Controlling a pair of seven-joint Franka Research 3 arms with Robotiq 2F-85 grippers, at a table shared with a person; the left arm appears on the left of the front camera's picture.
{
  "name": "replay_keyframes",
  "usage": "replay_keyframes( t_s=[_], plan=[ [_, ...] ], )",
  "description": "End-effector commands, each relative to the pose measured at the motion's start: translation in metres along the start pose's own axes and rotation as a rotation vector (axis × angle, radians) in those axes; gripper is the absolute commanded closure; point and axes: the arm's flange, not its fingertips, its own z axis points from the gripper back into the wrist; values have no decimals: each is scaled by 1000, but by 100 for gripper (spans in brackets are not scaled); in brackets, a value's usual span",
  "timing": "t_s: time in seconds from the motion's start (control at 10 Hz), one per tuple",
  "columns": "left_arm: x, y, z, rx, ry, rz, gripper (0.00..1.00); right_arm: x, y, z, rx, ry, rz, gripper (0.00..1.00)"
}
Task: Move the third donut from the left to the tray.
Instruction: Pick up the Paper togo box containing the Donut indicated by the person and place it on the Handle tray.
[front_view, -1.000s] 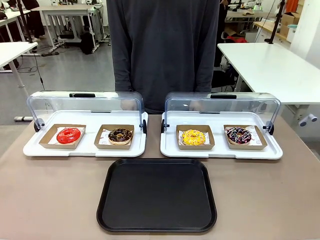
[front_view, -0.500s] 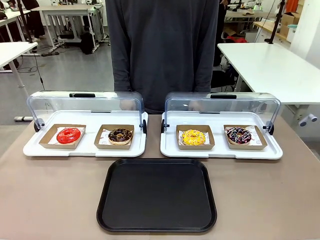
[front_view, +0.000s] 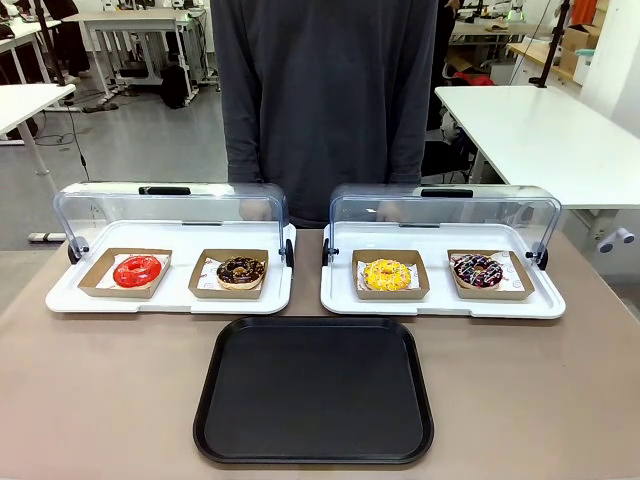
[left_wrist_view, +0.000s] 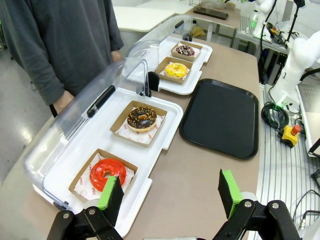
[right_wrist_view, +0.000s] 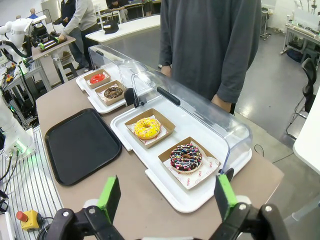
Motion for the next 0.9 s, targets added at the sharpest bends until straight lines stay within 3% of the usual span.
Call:
replay_keyframes(
  t_s=[0.0,0.8],
  plan=[
    [1,0,2,-6,-6,-12,0,3,-4,0,-2,-26,24,0],
    [1,0,2,-6,-6,-12,0,3,-4,0,-2,-26,24,0]
  ],
)
